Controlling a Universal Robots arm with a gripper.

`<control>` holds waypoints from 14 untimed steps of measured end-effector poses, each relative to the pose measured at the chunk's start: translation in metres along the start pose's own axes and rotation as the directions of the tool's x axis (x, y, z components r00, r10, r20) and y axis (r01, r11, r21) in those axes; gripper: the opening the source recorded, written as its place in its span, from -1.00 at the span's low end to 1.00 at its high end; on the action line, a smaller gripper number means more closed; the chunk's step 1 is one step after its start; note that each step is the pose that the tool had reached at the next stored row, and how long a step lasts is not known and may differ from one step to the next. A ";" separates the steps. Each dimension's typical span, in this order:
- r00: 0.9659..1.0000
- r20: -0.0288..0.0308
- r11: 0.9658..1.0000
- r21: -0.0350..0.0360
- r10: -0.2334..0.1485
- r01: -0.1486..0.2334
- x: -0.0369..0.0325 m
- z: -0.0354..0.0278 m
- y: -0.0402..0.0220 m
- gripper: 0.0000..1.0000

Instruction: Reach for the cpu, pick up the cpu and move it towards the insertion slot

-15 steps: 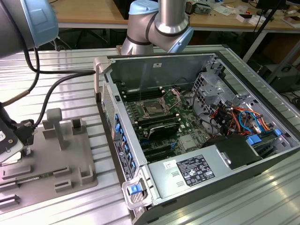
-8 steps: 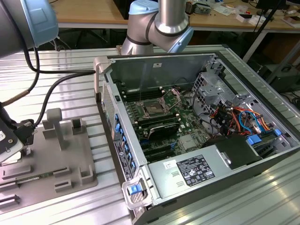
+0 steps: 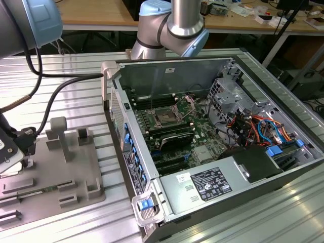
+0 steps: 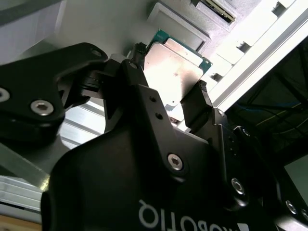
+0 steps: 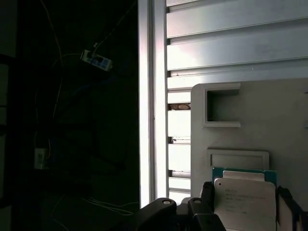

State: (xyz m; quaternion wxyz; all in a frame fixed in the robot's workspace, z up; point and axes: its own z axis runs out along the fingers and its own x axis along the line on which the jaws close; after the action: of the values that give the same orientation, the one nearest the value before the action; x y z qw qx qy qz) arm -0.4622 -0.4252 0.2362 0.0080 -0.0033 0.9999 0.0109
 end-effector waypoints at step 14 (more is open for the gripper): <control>1.000 0.000 1.000 0.000 0.000 0.000 -0.0002 -0.0121 0.0003 0.09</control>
State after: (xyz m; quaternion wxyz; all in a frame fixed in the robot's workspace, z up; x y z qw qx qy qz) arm -0.4622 -0.4252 0.2483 0.0080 -0.0034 0.9999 0.0111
